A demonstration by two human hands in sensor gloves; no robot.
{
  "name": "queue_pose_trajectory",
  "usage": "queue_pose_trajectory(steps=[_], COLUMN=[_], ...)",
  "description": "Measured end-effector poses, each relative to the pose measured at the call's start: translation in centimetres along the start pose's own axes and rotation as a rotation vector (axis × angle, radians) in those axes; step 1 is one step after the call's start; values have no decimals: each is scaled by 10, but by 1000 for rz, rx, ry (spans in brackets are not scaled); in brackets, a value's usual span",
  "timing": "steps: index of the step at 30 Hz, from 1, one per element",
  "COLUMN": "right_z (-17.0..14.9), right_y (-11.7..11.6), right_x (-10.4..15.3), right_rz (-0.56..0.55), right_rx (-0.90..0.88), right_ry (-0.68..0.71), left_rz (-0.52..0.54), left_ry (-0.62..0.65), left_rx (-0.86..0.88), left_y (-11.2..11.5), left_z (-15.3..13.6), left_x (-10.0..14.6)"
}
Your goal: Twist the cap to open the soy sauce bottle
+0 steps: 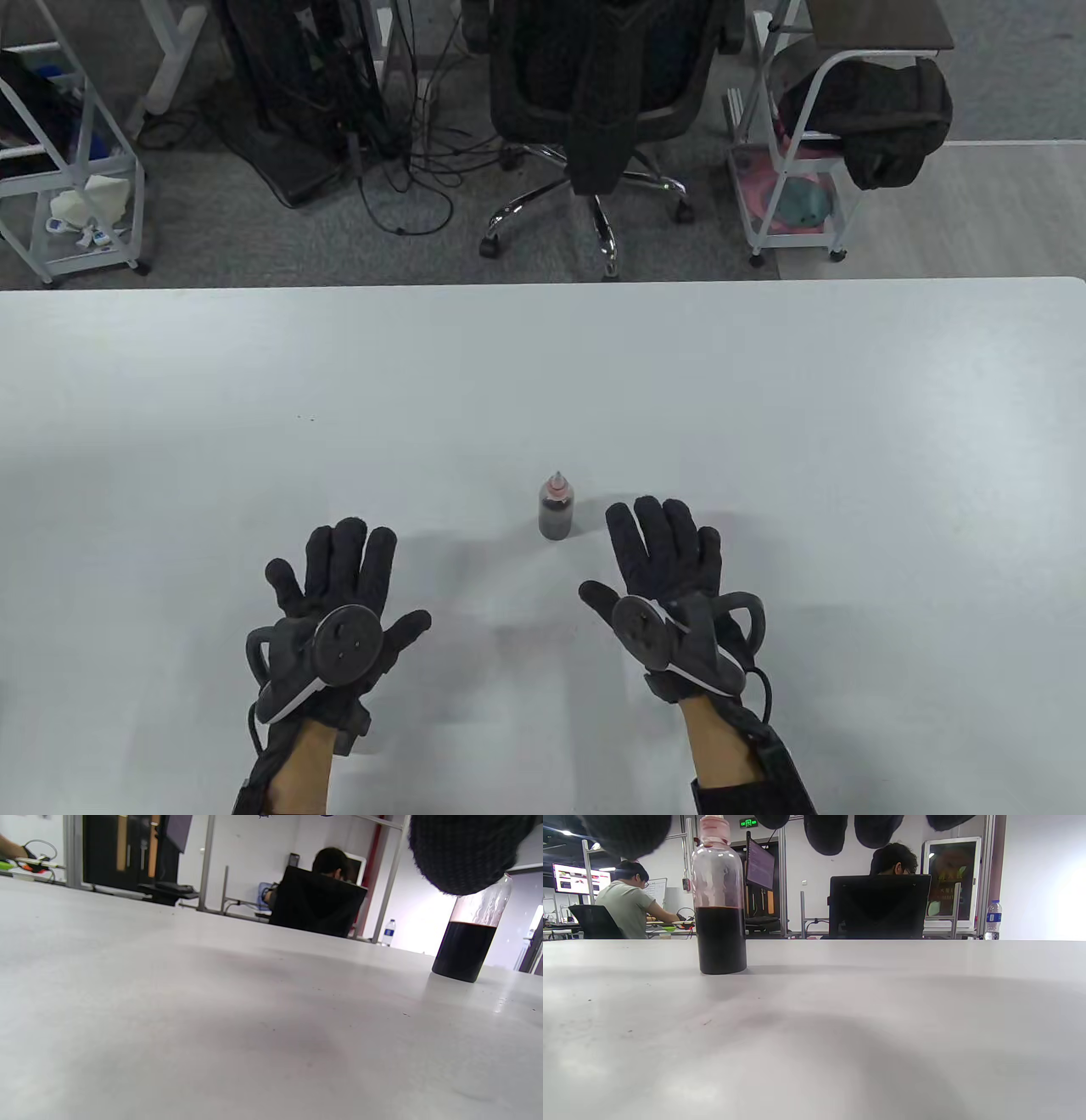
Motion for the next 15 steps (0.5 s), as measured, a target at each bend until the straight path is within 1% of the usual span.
queue_pose_trajectory(steps=[7, 15], right_z=[1, 10], right_y=[-1, -5], right_x=[-1, -12], right_rz=[1, -11], right_rx=[-78, -266], right_ry=[-8, -21], left_rz=[-2, 6], left_ry=[15, 25], left_rx=[-10, -5], left_y=[-1, -2], left_z=[5, 7], left_x=[0, -1])
Point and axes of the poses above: the tracker on the back of each hand, its own z axis roughly to the thumb side, its own x axis roughly from the fingertips to the wrist, y = z × x, the point moved 5 cm from there along -x, roughly from the wrist to the fingertips, and after that the axes turned 3 degrees about x, right-handed, at the moved point
